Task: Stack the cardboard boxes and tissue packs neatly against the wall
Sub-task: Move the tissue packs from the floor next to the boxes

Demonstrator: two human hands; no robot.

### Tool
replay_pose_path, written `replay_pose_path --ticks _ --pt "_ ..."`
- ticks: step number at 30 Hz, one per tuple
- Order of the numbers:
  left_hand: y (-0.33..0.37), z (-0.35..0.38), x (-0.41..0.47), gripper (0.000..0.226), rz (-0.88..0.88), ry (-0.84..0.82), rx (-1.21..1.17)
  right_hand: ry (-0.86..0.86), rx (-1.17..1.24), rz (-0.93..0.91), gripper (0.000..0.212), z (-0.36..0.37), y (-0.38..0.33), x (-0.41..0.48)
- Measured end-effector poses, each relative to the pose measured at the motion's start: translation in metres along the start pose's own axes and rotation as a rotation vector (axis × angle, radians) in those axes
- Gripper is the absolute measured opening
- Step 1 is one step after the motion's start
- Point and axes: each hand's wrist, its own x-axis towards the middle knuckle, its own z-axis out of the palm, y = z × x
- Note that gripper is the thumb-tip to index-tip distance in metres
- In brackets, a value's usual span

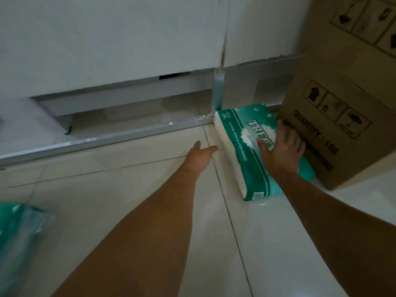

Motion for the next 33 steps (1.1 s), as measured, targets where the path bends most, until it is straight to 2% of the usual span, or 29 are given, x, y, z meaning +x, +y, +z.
replay_pose_path --ticks 5,11,15,18,20,22,28,30,33 --pt "-0.039 -0.144 -0.019 0.077 0.01 0.325 0.005 -0.097 0.088 -0.31 0.078 0.038 -0.124 -0.019" --pt "-0.115 -0.323 -0.107 0.064 -0.072 0.745 -0.01 -0.3 0.257 -0.598 0.07 0.084 -0.303 -0.095" --pt "-0.183 -0.401 -0.183 0.054 -0.192 0.958 -0.051 -0.479 0.27 -0.793 0.07 0.11 -0.402 -0.183" --pt "-0.239 -0.42 -0.226 0.054 -0.23 1.055 -0.009 -0.67 0.23 -0.87 0.074 0.127 -0.446 -0.248" --pt "-0.271 -0.427 -0.251 0.058 -0.292 1.057 0.022 -0.818 0.224 -0.795 0.077 0.139 -0.463 -0.286" --pt "-0.287 -0.43 -0.277 0.068 -0.39 1.01 0.036 -0.927 0.241 -0.64 0.084 0.148 -0.469 -0.318" --pt "-0.301 -0.441 -0.285 0.062 -0.444 0.95 0.082 -0.92 0.461 -0.001 0.102 0.162 -0.473 -0.364" --pt "-0.3 -0.44 -0.276 0.065 -0.446 0.921 0.111 -0.958 0.471 0.063 0.103 0.172 -0.465 -0.376" --pt "-0.301 -0.442 -0.261 0.074 -0.442 0.866 0.061 -1.011 0.453 0.023 0.1 0.184 -0.453 -0.385"
